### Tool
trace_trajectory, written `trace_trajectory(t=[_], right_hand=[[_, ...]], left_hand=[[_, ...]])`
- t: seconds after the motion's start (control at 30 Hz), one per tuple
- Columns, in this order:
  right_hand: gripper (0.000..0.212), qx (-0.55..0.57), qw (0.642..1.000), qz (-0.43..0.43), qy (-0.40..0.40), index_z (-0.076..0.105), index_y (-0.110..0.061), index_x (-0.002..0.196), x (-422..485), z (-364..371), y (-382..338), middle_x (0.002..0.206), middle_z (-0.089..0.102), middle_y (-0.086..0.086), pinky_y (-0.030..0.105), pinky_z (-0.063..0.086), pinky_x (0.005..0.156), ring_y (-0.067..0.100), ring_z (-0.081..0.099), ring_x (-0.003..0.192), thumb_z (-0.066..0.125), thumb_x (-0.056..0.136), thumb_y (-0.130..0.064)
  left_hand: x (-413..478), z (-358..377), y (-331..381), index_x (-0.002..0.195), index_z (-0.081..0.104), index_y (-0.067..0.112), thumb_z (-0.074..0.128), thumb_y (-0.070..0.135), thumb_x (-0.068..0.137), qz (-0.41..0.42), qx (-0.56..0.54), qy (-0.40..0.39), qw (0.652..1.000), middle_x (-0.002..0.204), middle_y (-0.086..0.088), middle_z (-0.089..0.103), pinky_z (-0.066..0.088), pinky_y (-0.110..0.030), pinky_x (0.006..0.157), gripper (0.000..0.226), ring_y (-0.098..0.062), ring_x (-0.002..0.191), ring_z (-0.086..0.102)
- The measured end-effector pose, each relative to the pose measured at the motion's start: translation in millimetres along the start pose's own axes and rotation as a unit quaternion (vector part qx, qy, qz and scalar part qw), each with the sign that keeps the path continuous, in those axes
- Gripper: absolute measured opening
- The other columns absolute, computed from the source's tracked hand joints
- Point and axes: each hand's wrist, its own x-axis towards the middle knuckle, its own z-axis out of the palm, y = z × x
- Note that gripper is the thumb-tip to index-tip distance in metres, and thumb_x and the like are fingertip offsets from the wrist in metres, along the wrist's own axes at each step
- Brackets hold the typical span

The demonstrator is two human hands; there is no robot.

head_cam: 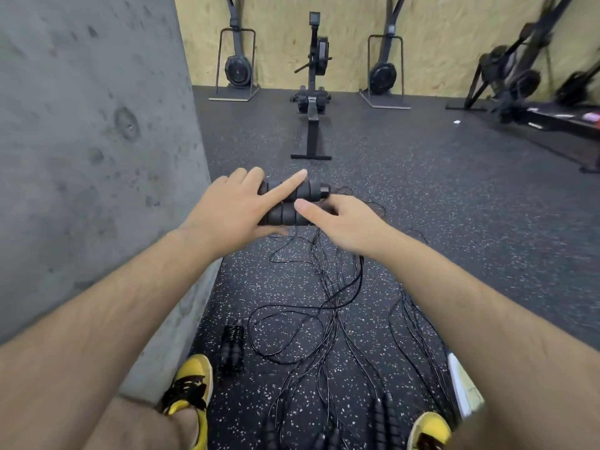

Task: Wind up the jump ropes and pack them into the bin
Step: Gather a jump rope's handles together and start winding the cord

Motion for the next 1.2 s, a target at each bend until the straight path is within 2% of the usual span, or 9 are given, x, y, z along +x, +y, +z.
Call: trace_trajectory(t=[0.1,0.2,0.37,0.53,0.63,0.8,0.93,1.07,1.2], right_hand=[[0.043,-0.002,0.999,-0.038,0.031,0.065,-0.021,0.085,-8.2,-5.5,0.8,0.062,0.054,-0.013,0.021,0.038,0.051,-0.002,0.045,0.047,0.051,0.094,-0.06],[0.038,-0.006,0.998,-0.053,0.044,0.062,-0.022,0.083,-13.2,-13.5,0.6,0.064,0.055,-0.013,0.014,0.035,0.046,-0.004,0.047,0.048,0.052,0.095,-0.057],[0.048,-0.036,0.998,-0.017,0.046,0.065,-0.016,0.085,-18.2,-19.6,7.5,0.062,0.056,-0.011,0.023,0.036,0.049,0.0,0.045,0.046,0.055,0.091,-0.063],[0.046,-0.006,0.997,0.031,0.071,0.072,-0.012,0.085,-18.0,-29.1,8.0,0.07,0.068,0.002,0.031,0.047,0.062,0.013,0.058,0.062,0.075,0.077,-0.058],[0.043,-0.041,0.994,0.062,0.086,0.07,-0.013,0.081,-19.2,-32.2,6.8,0.07,0.067,-0.001,0.029,0.047,0.06,0.015,0.061,0.064,0.08,0.073,-0.053],[0.041,-0.091,0.987,0.068,0.117,0.06,-0.014,0.069,-22.7,-31.3,2.8,0.058,0.057,-0.005,0.027,0.039,0.053,0.016,0.054,0.055,0.08,0.075,-0.05],[0.033,-0.102,0.984,0.029,0.144,0.063,-0.02,0.091,-25.6,-29.1,-1.1,0.085,0.063,-0.005,0.031,0.045,0.066,0.015,0.06,0.079,0.079,0.078,-0.045],[0.03,-0.12,0.98,-0.012,0.158,0.062,-0.021,0.095,-23.2,-23.6,1.7,0.095,0.063,-0.003,0.036,0.05,0.08,0.019,0.06,0.09,0.078,0.08,-0.04],[0.014,-0.142,0.977,-0.082,0.138,0.062,-0.018,0.097,-21.5,-24.7,7.5,0.1,0.058,-0.002,0.038,0.045,0.087,0.021,0.055,0.096,0.067,0.091,-0.03]], left_hand=[[2.4,0.9,6.9,0.161,0.024,0.026,0.038,0.091,0.077,-0.031,-0.048,0.003,0.998,0.09,-0.007,0.046,0.034,-0.032,0.056,0.108,-0.028,0.073,0.051],[4.0,1.3,12.1,0.16,0.028,0.027,0.038,0.091,0.077,-0.044,-0.088,0.018,0.995,0.093,-0.004,0.048,0.04,-0.032,0.058,0.105,-0.028,0.078,0.056],[8.9,2.3,19.6,0.158,0.034,0.03,0.035,0.088,0.082,-0.022,-0.084,0.027,0.996,0.09,-0.005,0.048,0.046,-0.034,0.054,0.096,-0.027,0.074,0.053],[12.8,4.6,22.5,0.156,0.038,0.03,0.039,0.082,0.086,0.016,-0.068,0.036,0.997,0.087,-0.007,0.047,0.047,-0.037,0.052,0.088,-0.027,0.069,0.049],[14.0,5.4,26.1,0.155,0.04,0.029,0.041,0.079,0.087,0.028,-0.047,0.036,0.998,0.087,-0.009,0.049,0.046,-0.037,0.052,0.084,-0.028,0.068,0.049],[13.7,6.9,26.4,0.155,0.041,0.029,0.04,0.081,0.087,0.008,-0.044,0.037,0.998,0.087,-0.009,0.048,0.042,-0.036,0.053,0.086,-0.028,0.068,0.049],[13.7,7.1,23.5,0.155,0.041,0.029,0.043,0.081,0.085,-0.001,-0.041,0.044,0.998,0.087,-0.008,0.048,0.04,-0.034,0.054,0.087,-0.027,0.069,0.049],[13.7,8.9,23.2,0.154,0.042,0.031,0.041,0.082,0.085,0.0,-0.037,0.038,0.999,0.087,-0.008,0.047,0.039,-0.034,0.055,0.086,-0.027,0.069,0.048],[12.8,10.9,20.2,0.153,0.043,0.032,0.045,0.082,0.084,-0.002,-0.04,0.042,0.998,0.087,-0.007,0.046,0.039,-0.033,0.055,0.085,-0.026,0.07,0.048]])
